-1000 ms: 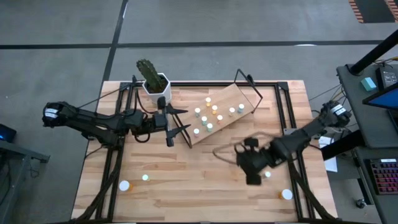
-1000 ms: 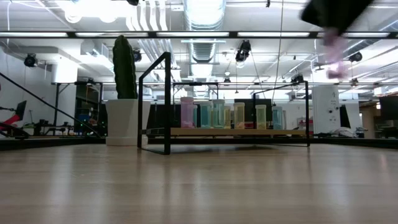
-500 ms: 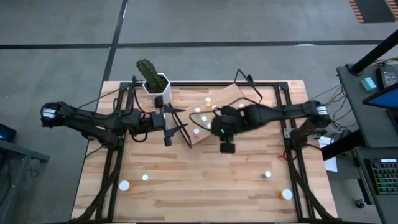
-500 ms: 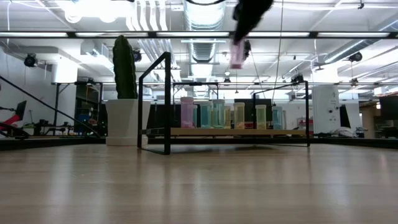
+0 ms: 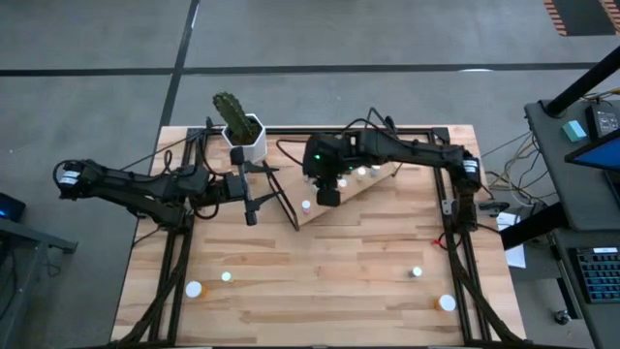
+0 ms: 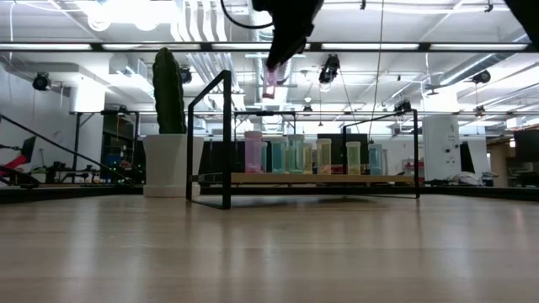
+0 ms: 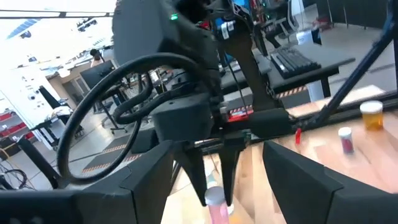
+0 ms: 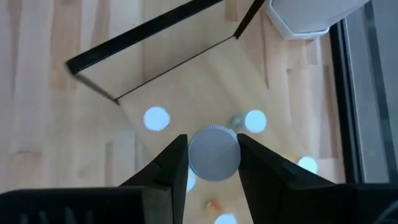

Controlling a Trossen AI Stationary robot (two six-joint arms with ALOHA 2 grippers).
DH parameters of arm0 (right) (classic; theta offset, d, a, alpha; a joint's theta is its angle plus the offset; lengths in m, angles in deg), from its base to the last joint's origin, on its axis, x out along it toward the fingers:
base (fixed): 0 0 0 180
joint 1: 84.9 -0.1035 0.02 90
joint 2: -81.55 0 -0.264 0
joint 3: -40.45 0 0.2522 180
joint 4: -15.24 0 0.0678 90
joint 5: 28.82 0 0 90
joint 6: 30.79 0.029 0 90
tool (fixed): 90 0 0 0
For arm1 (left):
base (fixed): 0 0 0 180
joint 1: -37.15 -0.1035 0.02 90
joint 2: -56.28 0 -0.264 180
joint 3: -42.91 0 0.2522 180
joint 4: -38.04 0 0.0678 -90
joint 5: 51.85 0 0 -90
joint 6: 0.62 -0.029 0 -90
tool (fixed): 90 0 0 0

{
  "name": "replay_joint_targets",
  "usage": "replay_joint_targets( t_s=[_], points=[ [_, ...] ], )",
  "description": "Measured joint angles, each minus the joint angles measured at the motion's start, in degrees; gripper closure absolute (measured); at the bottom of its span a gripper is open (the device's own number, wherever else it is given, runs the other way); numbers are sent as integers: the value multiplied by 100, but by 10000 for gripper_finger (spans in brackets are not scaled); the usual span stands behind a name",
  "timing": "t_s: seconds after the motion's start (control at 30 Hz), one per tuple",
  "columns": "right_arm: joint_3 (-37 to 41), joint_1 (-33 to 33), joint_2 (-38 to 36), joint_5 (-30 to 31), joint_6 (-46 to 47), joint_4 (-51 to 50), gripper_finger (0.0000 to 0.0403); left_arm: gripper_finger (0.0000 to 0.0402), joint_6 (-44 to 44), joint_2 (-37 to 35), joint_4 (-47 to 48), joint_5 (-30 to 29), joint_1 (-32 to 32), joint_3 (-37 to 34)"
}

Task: Pick and place medicine bottles onto shelf by color
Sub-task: Put the pink pill bottle on the shelf aligned with the other pink pill bottle

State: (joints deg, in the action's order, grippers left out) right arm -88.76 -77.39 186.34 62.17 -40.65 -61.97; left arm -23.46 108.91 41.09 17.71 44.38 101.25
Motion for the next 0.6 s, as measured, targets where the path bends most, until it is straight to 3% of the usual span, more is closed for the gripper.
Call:
replay_joint_targets(
  t_s=[0.6],
  points=[
    [-241,422,713,-722,-272,750,291,171,-159,-729,186,-286,-2,-384]
  ],
)
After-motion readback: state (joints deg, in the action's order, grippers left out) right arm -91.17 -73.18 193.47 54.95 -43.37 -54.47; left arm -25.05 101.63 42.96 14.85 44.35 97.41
